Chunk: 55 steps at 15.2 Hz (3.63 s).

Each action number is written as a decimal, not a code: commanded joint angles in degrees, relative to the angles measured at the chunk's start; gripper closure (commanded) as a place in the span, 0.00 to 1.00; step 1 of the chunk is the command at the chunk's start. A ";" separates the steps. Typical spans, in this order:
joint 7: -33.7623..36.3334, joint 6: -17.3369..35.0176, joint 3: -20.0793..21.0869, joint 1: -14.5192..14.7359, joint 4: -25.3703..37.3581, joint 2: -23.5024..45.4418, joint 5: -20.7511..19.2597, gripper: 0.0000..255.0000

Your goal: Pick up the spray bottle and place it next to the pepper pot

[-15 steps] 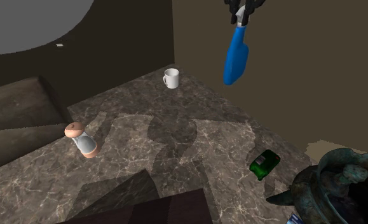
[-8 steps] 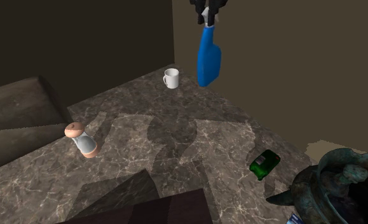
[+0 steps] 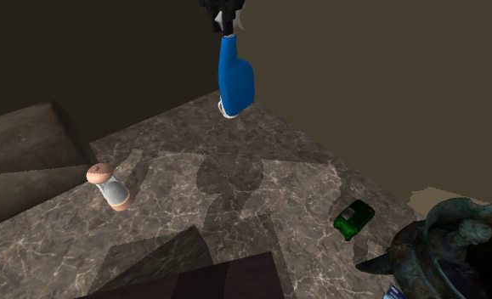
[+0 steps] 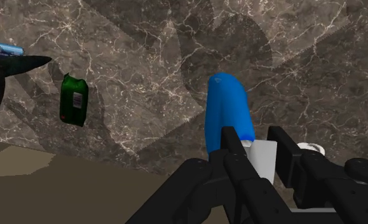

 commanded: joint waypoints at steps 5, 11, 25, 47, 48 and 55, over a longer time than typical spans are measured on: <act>8.00 -0.23 3.30 4.67 -1.29 -1.35 -0.26 1.00; 15.73 -0.88 6.57 9.14 0.19 -0.35 -0.17 1.00; 23.80 3.45 9.85 13.92 -1.85 2.07 -0.12 1.00; 23.98 19.98 9.86 13.91 -17.10 3.36 -0.14 1.00; 23.99 20.69 9.86 13.91 -17.60 3.56 -0.13 1.00; 24.03 25.56 9.86 13.90 -20.78 5.26 -0.12 1.00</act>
